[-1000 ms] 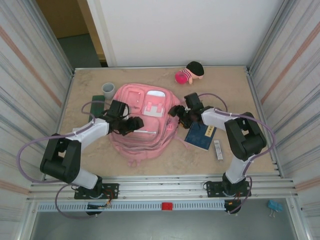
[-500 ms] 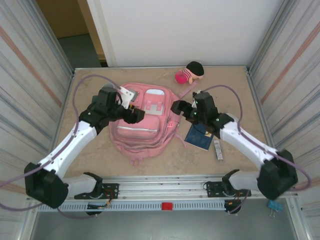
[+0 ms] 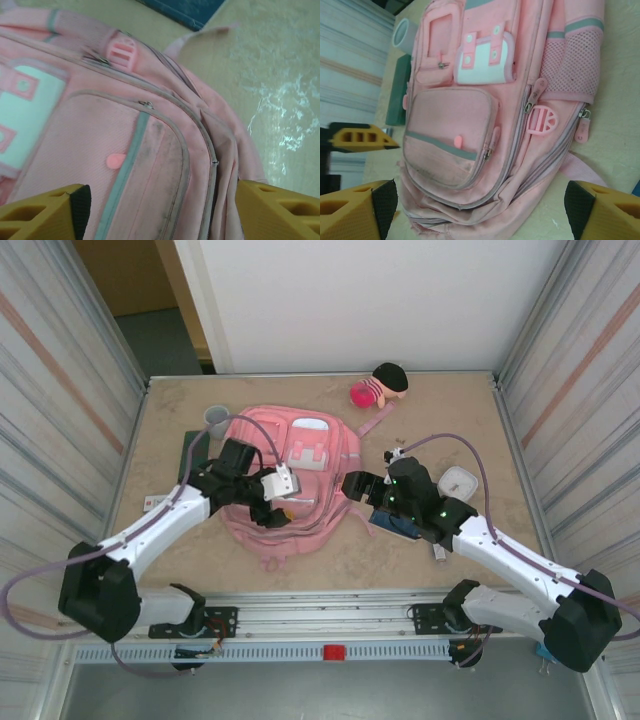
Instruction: Pack books, pencil case, and school supplies into a backpack
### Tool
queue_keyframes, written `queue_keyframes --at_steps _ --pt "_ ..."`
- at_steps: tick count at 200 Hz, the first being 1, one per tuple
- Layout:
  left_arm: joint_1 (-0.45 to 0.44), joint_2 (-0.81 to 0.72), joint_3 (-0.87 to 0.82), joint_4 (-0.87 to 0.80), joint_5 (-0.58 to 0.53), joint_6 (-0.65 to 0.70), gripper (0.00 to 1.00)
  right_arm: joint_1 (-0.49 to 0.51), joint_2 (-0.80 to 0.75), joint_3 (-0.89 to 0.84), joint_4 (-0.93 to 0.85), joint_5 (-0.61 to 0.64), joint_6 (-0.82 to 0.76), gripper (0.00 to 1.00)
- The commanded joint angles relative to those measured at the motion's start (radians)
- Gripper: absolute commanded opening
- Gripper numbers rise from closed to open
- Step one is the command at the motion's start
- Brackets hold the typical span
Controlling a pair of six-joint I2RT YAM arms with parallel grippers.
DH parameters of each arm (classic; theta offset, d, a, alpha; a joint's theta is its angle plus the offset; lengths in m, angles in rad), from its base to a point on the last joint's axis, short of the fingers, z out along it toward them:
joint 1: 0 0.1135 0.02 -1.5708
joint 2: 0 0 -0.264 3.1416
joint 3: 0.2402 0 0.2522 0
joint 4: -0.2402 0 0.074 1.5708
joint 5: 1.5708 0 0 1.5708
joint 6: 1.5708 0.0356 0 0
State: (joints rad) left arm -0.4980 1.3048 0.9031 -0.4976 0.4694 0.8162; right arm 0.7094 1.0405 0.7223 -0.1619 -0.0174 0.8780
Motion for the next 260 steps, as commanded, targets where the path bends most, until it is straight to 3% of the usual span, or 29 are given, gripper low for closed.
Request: queue_keyframes --at_steps 1,35,53,106,139,158,170,181,187,204,232,260 --pt "-0.025 0.060 0.027 -0.002 -0.036 0.151 0.80 0.004 0.008 -0.009 0.025 0.030 -0.034 0.89" --pt "-0.059 0.134 0.025 0.026 -0.082 0.175 0.83 -0.017 0.041 -0.020 0.062 -0.006 -0.046 0.89" --pt "-0.071 0.159 0.008 0.069 -0.138 0.169 0.99 -0.026 0.061 -0.030 0.084 -0.019 -0.049 0.89" --pt "-0.083 0.204 -0.051 0.243 -0.269 0.145 0.97 -0.079 0.107 -0.052 0.154 -0.072 -0.054 0.89" --pt "-0.087 0.231 -0.056 0.247 -0.276 0.184 0.94 -0.103 0.130 -0.052 0.163 -0.109 -0.080 0.89" --pt "-0.099 0.250 -0.067 0.261 -0.336 0.204 0.94 -0.112 0.135 -0.055 0.169 -0.120 -0.091 0.89" --pt "-0.100 0.254 -0.074 0.276 -0.351 0.196 0.80 -0.119 0.136 -0.061 0.180 -0.132 -0.096 0.90" --pt "-0.100 0.244 -0.084 0.302 -0.337 0.168 0.47 -0.126 0.138 -0.068 0.192 -0.145 -0.102 0.90" --pt "-0.101 0.229 -0.087 0.311 -0.321 0.156 0.33 -0.129 0.138 -0.074 0.199 -0.154 -0.107 0.90" --pt "-0.099 0.168 -0.087 0.310 -0.253 0.091 0.14 -0.145 0.138 -0.092 0.222 -0.187 -0.120 0.90" --pt "-0.041 0.042 -0.053 0.237 -0.066 -0.009 0.00 -0.192 0.131 -0.125 0.274 -0.273 -0.149 0.90" --pt "0.046 -0.056 -0.025 0.202 0.114 -0.060 0.00 -0.253 0.153 -0.142 0.332 -0.399 -0.180 0.90"
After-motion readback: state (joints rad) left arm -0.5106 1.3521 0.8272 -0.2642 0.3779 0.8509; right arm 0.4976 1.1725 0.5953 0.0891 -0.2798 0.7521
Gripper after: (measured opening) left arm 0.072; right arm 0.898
